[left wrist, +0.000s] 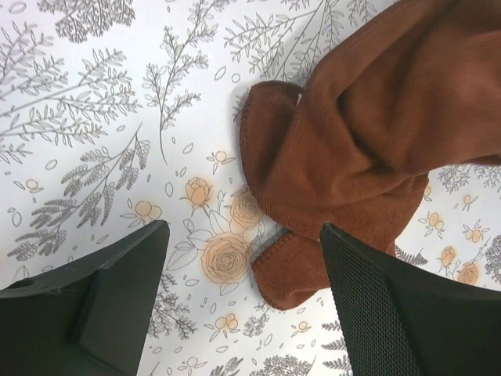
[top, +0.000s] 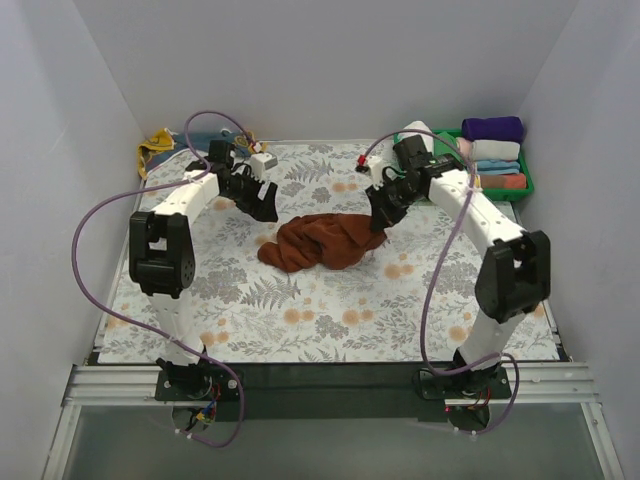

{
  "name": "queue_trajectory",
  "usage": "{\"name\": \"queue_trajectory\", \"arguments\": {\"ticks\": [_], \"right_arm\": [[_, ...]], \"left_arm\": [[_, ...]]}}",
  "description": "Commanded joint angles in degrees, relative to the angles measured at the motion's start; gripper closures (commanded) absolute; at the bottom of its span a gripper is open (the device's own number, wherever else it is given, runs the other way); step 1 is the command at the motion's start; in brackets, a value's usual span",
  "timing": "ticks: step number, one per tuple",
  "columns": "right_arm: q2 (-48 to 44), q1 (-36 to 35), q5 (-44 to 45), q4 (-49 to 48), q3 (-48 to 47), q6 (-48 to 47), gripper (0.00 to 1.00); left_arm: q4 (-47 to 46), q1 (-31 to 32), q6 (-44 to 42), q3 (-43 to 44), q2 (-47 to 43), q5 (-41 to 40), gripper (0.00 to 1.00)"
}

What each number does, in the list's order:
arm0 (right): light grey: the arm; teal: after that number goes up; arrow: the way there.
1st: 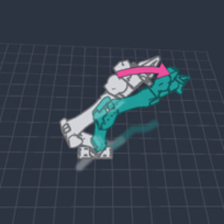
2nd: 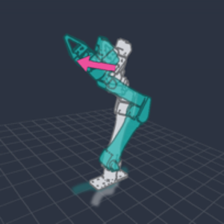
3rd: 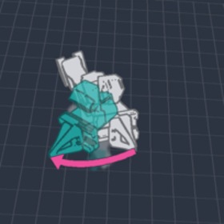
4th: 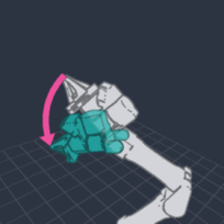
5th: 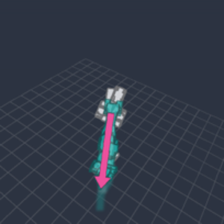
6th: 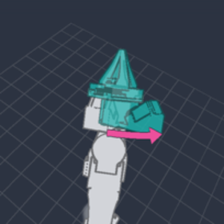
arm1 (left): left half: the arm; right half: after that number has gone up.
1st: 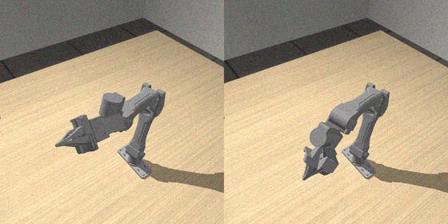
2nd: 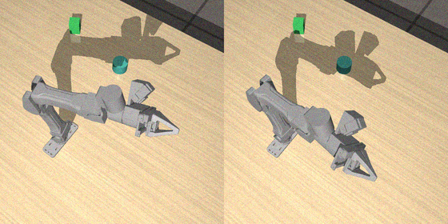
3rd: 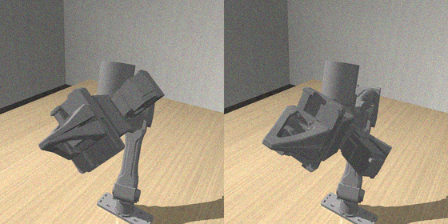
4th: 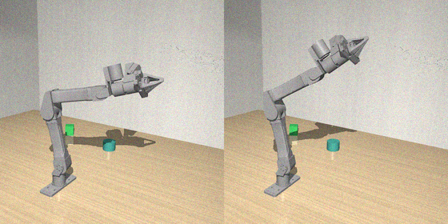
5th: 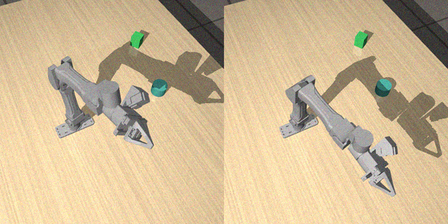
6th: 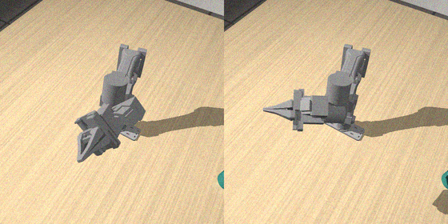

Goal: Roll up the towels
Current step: Flatten the towel

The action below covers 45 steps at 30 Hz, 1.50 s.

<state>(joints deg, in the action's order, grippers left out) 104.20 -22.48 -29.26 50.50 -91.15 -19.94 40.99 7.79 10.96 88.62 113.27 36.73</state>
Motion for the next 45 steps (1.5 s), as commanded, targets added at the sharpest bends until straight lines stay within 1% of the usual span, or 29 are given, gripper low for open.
{"name": "queue_trajectory", "arguments": {"ticks": [1,2,4,7,8,11,15,17,19,23,25,30,35,42,45], "right_arm": [[-6.7,2.0,9.6,5.6,6.5,-8.1,0.99],[-8.7,2.9,10.7,6.1,9.5,-8.9,0.99],[-10.7,4.1,13.9,7.3,12.6,-11.2,0.99],[-13.9,8.4,16.2,8.3,16.8,-13.9,0.99],[-15.2,10.9,16.4,8.4,17.4,-14.4,0.99],[-16.7,14.2,16.2,9.2,19.6,-16.2,0.99],[-17.4,14.7,15.0,10.1,22.6,-16.6,0.99],[-17.7,14.7,13.9,10.5,23.5,-16.6,0.99],[-17.9,14.7,13.8,11.0,24.1,-16.6,0.99],[-19.9,14.7,14.8,11.5,27.4,-17.0,0.99],[-21.5,14.7,15.5,11.2,29.1,-17.5,0.99],[-23.3,14.9,16.4,10.5,32.0,-17.6,0.99],[-24.6,14.9,17.2,10.6,32.9,-17.5,0.99],[-25.7,15.0,17.5,10.6,34.4,-17.2,0.99],[-25.7,15.1,17.4,10.6,34.3,-17.0,0.99]], "left_arm": [[-1.5,1.8,-0.2,2.0,1.2,1.4,0.27],[-1.8,3.0,-0.9,1.9,1.2,1.3,0.28],[-1.7,4.4,-2.4,1.0,1.2,1.9,0.28],[-3.3,7.6,-5.0,-1.8,0.0,0.2,0.28],[-4.5,8.8,-5.3,-3.7,-0.2,-0.3,0.28],[-5.1,10.8,-6.0,-5.7,0.5,-2.4,0.27],[-9.1,13.0,-5.6,-8.0,1.2,-7.6,0.28],[-10.1,13.2,-4.6,-6.8,1.8,-6.9,0.3],[-10.1,13.1,-4.0,-3.3,3.0,-5.4,0.31],[-10.5,13.1,-3.8,1.9,3.5,1.1,0.34],[-10.8,13.1,-3.3,4.4,4.0,2.0,0.35],[-12.6,13.2,-2.3,6.9,6.1,2.8,0.35],[-12.6,14.4,-2.5,9.8,11.5,0.1,0.35],[-13.8,17.1,-4.2,10.6,15.4,-3.7,0.35],[-14.9,18.0,-4.7,10.0,16.4,-5.7,0.38]]}}
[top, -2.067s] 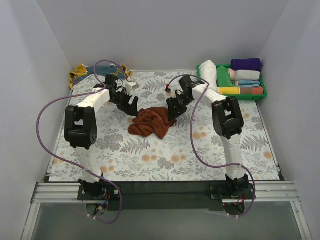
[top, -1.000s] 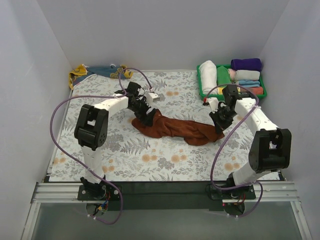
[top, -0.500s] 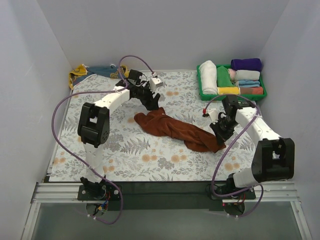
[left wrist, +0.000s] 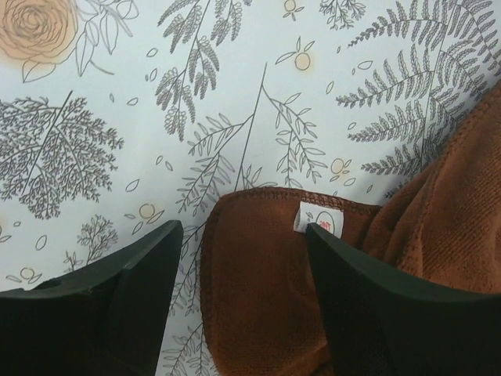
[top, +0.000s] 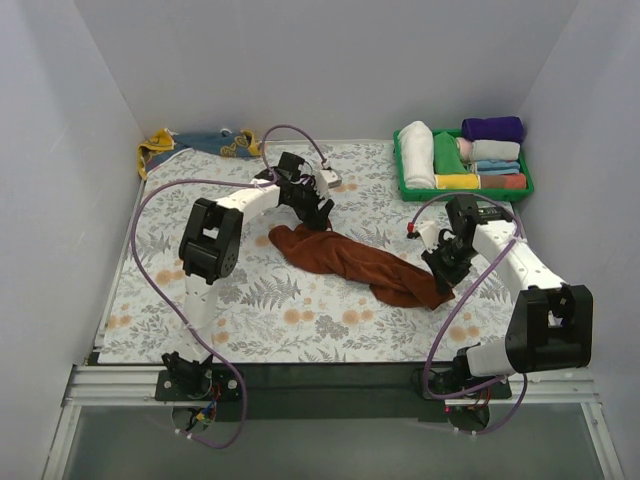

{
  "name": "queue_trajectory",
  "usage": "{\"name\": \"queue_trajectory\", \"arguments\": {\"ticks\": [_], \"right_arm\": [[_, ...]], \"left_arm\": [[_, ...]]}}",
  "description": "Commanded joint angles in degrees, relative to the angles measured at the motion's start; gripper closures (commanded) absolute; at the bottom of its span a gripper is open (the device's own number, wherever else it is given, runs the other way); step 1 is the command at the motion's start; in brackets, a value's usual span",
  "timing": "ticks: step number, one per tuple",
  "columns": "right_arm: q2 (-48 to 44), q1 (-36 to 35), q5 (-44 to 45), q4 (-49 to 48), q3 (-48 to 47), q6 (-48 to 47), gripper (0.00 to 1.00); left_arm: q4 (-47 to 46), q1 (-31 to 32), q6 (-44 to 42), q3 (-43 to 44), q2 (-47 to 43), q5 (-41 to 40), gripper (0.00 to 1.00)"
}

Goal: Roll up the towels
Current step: Flatten the towel

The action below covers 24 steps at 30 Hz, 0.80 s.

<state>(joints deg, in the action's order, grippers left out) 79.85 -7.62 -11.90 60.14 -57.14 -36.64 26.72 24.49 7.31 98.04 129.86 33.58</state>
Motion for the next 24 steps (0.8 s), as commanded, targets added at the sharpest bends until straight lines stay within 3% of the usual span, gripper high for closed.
{"name": "queue_trajectory", "arguments": {"ticks": [1,5,6,7,16,24], "right_arm": [[-1.5,0.3,0.0,0.9,0.3,-0.3,0.99],[-1.8,0.8,0.1,0.9,-0.2,0.1,0.99],[-1.8,0.9,0.3,0.9,-0.9,0.2,0.99],[-1.9,1.4,0.5,0.9,-1.5,0.2,0.99],[-0.1,3.5,1.6,1.2,-11.0,-1.4,0.99],[4.9,3.7,2.5,1.5,-20.8,-2.7,0.99]], "left_arm": [[-1.0,1.5,-1.2,0.4,-0.1,-3.3,0.41],[-1.0,2.1,-1.2,0.4,0.1,-4.9,0.75],[-0.4,2.0,-1.1,0.7,-0.1,-5.3,0.92],[0.6,1.8,-1.2,1.4,-0.7,-5.5,0.99],[7.3,-10.2,1.6,8.6,-10.8,-2.6,1.0],[7.5,-17.7,1.3,1.5,-19.9,-0.9,1.0]]}}
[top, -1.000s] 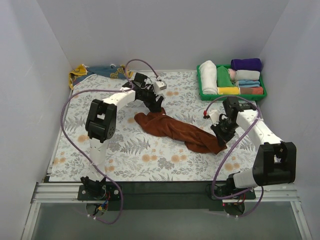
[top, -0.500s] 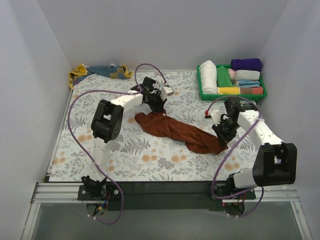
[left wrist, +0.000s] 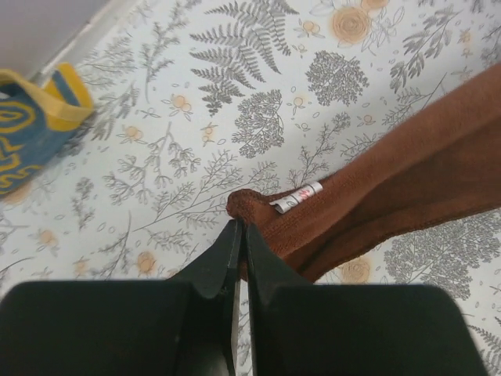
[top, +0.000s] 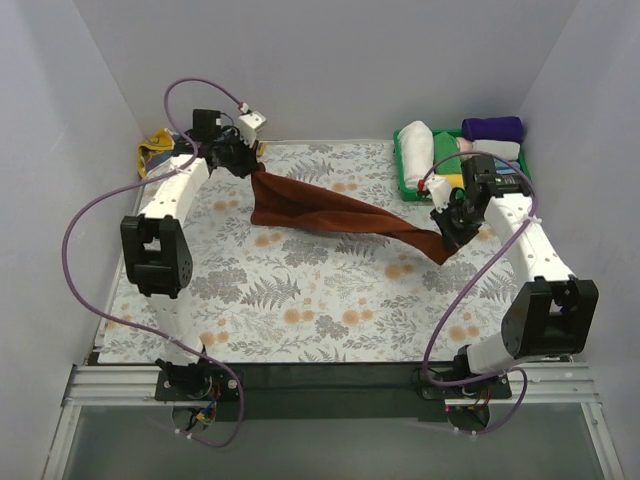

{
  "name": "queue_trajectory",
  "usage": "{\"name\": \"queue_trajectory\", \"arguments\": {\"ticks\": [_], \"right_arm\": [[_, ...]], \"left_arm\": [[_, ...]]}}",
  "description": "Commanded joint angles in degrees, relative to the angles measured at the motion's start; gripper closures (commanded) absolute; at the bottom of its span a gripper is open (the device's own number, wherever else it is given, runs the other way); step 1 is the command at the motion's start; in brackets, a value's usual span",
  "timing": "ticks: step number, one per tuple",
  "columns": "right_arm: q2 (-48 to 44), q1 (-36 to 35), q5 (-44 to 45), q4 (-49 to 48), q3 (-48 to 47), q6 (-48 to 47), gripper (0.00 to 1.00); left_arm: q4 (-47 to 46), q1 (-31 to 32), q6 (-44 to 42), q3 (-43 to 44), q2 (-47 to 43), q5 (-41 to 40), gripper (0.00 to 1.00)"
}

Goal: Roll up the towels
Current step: Flatten the towel

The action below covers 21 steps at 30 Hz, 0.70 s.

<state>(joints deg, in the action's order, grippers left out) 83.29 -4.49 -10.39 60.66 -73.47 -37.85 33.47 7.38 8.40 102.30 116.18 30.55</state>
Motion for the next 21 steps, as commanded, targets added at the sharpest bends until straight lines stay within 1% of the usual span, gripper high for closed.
{"name": "queue_trajectory", "arguments": {"ticks": [1,5,8,11,13,14,15,16,17,18,19,20,21], "right_arm": [[1.9,0.7,1.0,1.0,-5.4,-1.6,0.99],[3.4,1.0,-0.7,2.4,-10.8,-2.1,0.99],[3.1,1.0,-2.3,2.5,-11.2,-2.6,0.99],[2.5,0.5,-5.0,3.0,-8.0,-4.6,0.99],[1.3,-1.1,-5.3,3.1,-3.2,-5.9,0.99],[0.6,-1.8,-5.0,3.0,-0.8,-7.7,0.99],[-1.4,-2.4,-4.7,2.9,1.5,-8.8,0.98],[-2.8,-3.8,-4.6,3.0,6.9,-9.9,0.96],[-4.3,-4.7,-4.5,3.3,9.8,-11.1,0.85],[-7.8,-5.8,-3.2,3.7,12.6,-13.9,0.73],[-9.8,-8.1,-2.4,4.5,18.7,-15.3,0.62],[-11.6,-8.6,-1.8,5.2,20.5,-16.9,0.48],[-15.0,-9.0,-0.8,5.8,22.2,-18.8,0.44]], "left_arm": [[0.5,-2.1,0.6,-3.2,-7.7,2.7,1.0],[0.6,-5.1,1.5,-4.3,-11.1,5.3,1.0],[1.2,-5.9,0.5,-6.3,-14.7,6.1,1.0],[4.0,-5.9,-1.7,-9.5,-17.0,7.0,1.0],[4.8,-5.9,-2.9,-11.9,-19.3,8.3,1.0],[4.7,-5.9,-3.2,-15.1,-20.4,8.8,1.0],[4.5,-5.9,-3.5,-16.3,-21.4,9.3,1.0],[4.5,-5.9,-4.2,-18.0,-23.6,10.4,1.0],[4.9,-5.9,-4.7,-19.3,-24.4,11.1,1.0],[5.5,-5.9,-5.4,-21.9,-25.3,11.8,1.0],[7.6,-6.0,-6.5,-23.2,-27.0,13.4,1.0],[8.7,-5.9,-9.8,-24.6,-27.8,13.8,1.0],[9.5,-5.9,-11.2,-28.3,-28.8,13.6,1.0]]}}
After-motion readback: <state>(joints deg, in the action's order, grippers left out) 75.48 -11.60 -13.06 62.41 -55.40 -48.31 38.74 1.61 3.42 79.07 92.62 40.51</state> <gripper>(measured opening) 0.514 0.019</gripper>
